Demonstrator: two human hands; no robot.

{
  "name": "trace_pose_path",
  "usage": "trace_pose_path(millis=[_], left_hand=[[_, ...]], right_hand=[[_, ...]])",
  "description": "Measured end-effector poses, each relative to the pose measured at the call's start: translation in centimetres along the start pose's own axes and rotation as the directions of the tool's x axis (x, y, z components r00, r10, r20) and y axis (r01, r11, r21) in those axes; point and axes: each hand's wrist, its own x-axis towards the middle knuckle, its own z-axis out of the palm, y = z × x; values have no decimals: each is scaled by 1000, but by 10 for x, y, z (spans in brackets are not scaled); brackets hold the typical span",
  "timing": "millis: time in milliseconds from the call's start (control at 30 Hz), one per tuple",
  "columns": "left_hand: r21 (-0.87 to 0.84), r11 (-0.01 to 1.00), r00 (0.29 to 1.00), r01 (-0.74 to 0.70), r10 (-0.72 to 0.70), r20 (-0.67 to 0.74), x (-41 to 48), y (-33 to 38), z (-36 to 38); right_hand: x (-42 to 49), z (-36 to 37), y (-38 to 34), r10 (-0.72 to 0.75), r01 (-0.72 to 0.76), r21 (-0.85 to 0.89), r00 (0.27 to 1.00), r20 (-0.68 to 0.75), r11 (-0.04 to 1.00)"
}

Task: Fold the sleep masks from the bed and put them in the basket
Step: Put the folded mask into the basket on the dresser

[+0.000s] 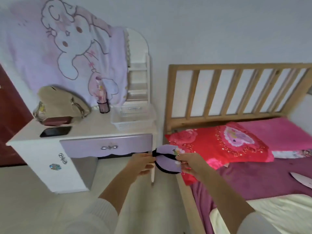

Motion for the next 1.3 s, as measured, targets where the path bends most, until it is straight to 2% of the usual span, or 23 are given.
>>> trace_pose_path(millis=[167,300,567,800,967,1100,1200,1233,1300], left_hand=[[-19,999,984,-37,33,-175,75,38,-138],[-52,998,973,-18,5,-232,143,63,-205],[265,964,928,9,91,-361,319,81,-258],[259,951,919,171,-59,-391,442,74,-279],[335,927,936,170,-46,-348,477,71,-288],[368,919,946,140,-14,-325,480,72,-290],[401,907,951,129,2,-310,476,74,-289],[463,880,944,105,57,-324,475,76,-287],[682,731,921,2,264,-286,473,84,-278]], right_hand=[[112,133,-49,33,-32,-25,998,52,999],[180,199,-83,33,-32,-47,999,20,998],[356,240,-132,7,-11,-34,994,-114,999],[504,267,-122,145,-181,-226,975,-168,957],[548,287,-96,251,-295,-355,954,-164,887],[551,289,-88,235,-301,-387,950,-207,872],[541,285,-93,187,-250,-381,963,-194,890],[535,282,-96,159,-224,-395,969,-191,891],[519,268,-105,80,-167,-427,973,-215,889]])
